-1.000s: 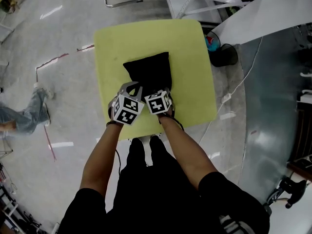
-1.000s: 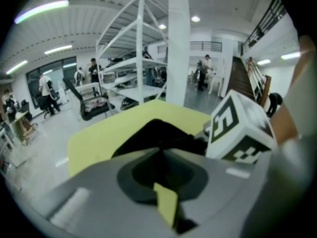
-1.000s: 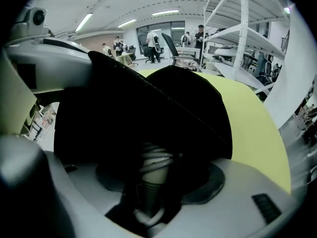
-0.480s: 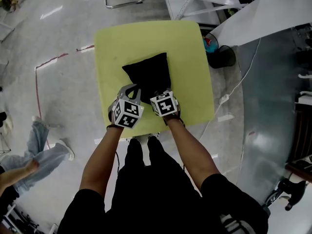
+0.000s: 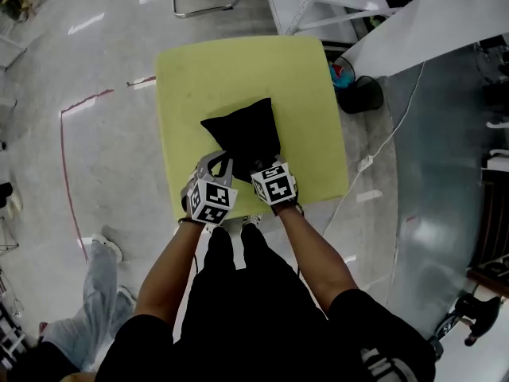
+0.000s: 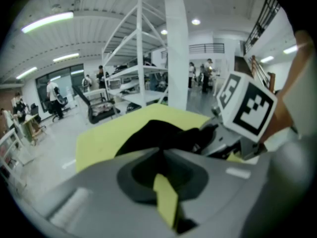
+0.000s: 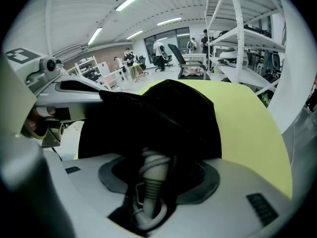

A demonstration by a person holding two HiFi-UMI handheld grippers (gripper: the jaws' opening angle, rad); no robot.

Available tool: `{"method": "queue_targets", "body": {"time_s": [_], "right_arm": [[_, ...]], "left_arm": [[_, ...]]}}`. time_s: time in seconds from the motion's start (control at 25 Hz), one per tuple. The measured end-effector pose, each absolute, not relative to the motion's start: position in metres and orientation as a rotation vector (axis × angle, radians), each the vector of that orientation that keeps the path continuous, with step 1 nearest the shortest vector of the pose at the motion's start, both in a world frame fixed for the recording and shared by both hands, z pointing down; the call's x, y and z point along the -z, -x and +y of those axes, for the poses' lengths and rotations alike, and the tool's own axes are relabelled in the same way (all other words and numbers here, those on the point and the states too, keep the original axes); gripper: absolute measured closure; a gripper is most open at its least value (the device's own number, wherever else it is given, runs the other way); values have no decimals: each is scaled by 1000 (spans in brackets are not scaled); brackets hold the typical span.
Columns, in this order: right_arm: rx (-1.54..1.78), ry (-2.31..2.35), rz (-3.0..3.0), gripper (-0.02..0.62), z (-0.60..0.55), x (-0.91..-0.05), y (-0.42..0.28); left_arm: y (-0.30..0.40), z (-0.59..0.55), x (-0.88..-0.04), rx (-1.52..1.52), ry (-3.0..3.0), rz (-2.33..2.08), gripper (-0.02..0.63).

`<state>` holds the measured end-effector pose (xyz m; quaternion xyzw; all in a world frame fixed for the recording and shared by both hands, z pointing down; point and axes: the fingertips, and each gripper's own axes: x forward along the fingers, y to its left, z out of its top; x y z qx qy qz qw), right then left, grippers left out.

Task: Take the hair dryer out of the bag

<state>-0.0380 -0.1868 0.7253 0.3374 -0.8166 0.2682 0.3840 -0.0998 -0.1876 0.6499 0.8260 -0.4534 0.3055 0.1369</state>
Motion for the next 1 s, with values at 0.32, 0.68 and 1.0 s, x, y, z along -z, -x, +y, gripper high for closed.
{"method": "queue_targets", "body": {"time_s": [0.32, 0.68, 1.0], "right_arm": [[-658, -906, -2108, 382, -179, -717, 30], [-611, -969, -2208, 383, -181, -692, 25], [-557, -948, -2319, 384, -175, -662, 31]], "left_arm": [[97, -163, -621, -619, -2393, -1230, 323], [165, -185, -620, -183, -2134, -1366, 290], [180, -231, -632, -21, -1991, -1352, 290]]}}
